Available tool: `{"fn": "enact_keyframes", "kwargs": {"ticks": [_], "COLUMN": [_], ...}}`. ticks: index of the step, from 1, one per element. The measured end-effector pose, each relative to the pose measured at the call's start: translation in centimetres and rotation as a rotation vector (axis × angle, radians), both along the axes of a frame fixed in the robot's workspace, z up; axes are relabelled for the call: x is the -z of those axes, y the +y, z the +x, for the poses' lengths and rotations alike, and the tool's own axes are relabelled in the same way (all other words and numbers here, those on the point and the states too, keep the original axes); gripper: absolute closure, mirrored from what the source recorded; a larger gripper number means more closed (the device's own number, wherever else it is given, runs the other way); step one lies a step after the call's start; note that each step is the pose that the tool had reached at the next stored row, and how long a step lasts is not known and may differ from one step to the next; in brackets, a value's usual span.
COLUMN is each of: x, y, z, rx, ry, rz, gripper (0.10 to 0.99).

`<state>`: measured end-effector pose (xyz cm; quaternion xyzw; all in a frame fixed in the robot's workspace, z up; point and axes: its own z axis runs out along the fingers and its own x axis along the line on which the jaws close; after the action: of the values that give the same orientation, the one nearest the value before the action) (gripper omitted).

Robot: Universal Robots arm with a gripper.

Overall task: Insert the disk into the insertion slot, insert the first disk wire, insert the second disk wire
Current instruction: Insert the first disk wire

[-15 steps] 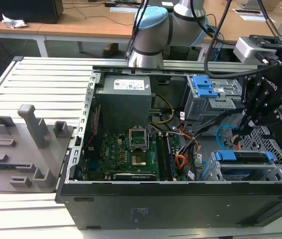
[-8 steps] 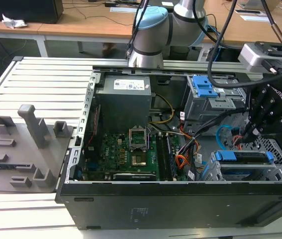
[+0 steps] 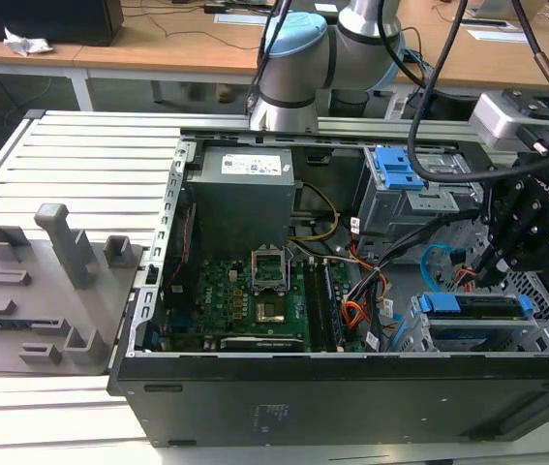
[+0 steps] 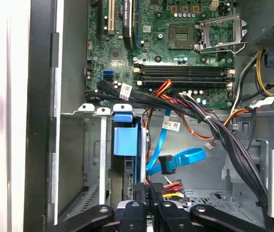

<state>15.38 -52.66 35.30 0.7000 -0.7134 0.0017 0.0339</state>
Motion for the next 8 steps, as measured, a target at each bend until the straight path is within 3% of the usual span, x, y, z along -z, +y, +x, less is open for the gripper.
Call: {"fn": "enact_keyframes", "kwargs": {"ticks": [3,8], "x": [0.07,0.38], "y": [-0.69,-0.99], "z": [0.08,0.55], "rx": [0.000,0.000], "ry": [0.0000,0.0013], "rz": [0.000,0.000], "gripper": [0.925,0.925]}}
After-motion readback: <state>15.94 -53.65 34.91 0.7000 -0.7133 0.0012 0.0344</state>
